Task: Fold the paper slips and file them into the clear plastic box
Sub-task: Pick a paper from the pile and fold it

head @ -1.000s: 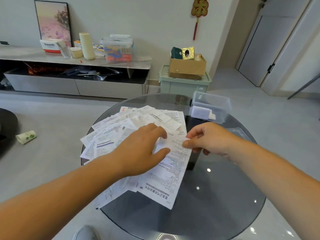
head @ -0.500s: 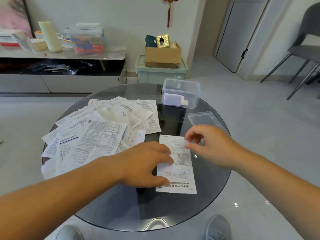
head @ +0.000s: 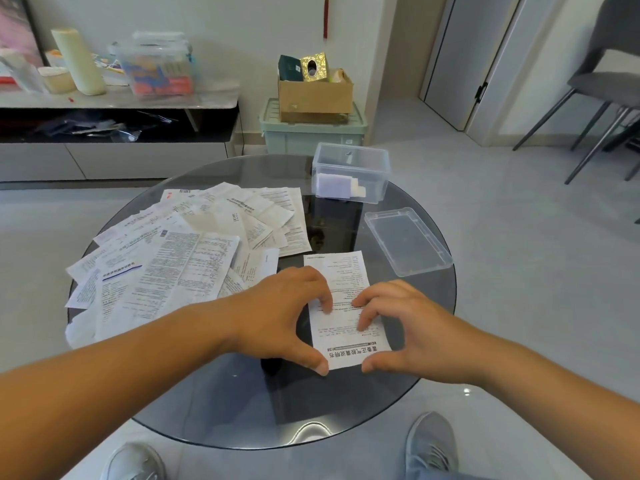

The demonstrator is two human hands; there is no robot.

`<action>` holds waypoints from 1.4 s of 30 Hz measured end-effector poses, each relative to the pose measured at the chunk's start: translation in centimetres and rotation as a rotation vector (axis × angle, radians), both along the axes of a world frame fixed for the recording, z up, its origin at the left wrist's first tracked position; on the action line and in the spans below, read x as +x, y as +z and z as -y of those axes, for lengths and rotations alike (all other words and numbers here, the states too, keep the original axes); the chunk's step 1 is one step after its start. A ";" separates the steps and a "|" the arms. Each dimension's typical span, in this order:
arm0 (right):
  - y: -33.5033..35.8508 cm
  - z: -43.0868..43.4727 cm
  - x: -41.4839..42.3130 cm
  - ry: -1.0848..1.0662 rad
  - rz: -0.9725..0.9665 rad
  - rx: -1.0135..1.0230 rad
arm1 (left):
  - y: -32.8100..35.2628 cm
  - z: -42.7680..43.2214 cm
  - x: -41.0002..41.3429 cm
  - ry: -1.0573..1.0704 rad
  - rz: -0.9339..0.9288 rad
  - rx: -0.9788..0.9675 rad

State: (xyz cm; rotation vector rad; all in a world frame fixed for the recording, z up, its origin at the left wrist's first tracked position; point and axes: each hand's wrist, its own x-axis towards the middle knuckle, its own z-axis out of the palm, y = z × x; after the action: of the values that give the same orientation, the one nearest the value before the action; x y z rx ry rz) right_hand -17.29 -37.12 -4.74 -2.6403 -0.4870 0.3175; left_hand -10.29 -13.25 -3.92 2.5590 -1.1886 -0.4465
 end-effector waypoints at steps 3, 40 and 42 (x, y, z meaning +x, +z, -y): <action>-0.1 -0.1 0.2 -0.008 0.018 0.008 | 0.0 0.1 0.0 0.043 -0.044 -0.049; -0.3 -0.5 2.7 -0.134 -0.038 0.189 | -0.6 0.5 1.4 0.079 0.014 -0.086; -0.3 -0.4 2.9 -0.139 -0.061 0.216 | -0.5 0.5 1.6 0.109 -0.031 -0.135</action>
State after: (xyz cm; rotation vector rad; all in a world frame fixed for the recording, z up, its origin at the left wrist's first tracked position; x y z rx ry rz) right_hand -14.42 -36.67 -5.01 -2.4312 -0.2979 0.2845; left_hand -8.68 -13.72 -4.42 2.4773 -1.0261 -0.3672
